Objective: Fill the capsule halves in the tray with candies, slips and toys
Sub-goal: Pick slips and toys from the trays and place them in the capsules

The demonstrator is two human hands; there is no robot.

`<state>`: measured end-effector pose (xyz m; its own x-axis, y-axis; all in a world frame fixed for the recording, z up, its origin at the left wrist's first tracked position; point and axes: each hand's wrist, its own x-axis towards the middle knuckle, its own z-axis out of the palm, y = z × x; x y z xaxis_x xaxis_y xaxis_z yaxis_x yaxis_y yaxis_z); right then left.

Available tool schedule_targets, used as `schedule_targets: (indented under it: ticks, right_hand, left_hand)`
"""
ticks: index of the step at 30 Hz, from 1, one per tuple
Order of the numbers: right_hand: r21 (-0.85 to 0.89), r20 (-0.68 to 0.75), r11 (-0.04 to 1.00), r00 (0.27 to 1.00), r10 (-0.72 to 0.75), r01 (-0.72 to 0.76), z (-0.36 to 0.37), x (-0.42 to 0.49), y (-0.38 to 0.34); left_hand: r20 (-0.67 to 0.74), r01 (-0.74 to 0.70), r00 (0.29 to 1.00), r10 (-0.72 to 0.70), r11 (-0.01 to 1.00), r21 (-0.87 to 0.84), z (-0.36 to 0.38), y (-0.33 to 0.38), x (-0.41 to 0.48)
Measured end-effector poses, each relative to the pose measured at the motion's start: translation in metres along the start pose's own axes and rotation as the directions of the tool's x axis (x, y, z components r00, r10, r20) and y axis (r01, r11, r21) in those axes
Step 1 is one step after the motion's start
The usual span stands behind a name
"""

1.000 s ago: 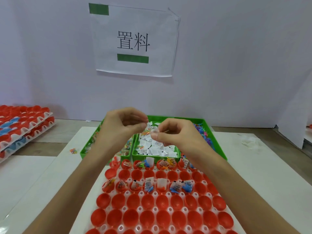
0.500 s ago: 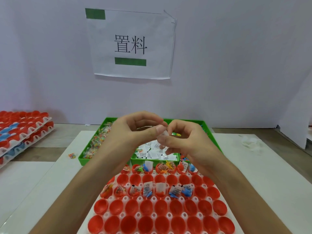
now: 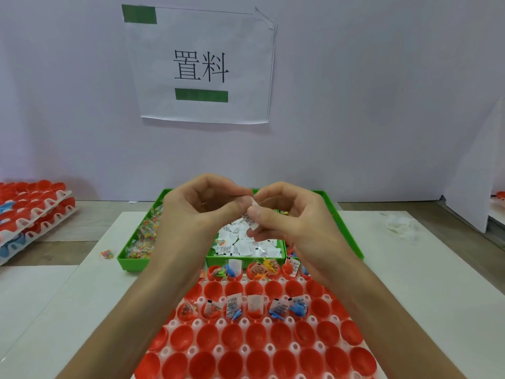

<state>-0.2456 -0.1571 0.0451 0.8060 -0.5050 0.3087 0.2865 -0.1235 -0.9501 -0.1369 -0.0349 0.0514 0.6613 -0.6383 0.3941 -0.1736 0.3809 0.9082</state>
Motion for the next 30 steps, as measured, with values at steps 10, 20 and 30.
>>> schedule_targets:
  ticks: [10,20,30]
  right_hand:
    - [-0.107,0.057,0.992,0.996,-0.062,0.068,-0.012,0.004,0.0]
    - [-0.909,-0.343,0.245,0.939,0.025,-0.339,-0.137,0.023,0.089]
    - [-0.948,-0.304,0.088,0.952,0.044,-0.306,-0.146,0.031,0.11]
  left_hand:
    - [0.113,0.245,0.964,-0.24,0.969,-0.038,-0.001,-0.004,0.004]
    - [0.09,0.18,0.974,-0.207,0.952,0.247,0.004,-0.012,0.0]
    - [0.159,0.241,0.946,-0.284,0.939,0.245,0.004,-0.016,-0.001]
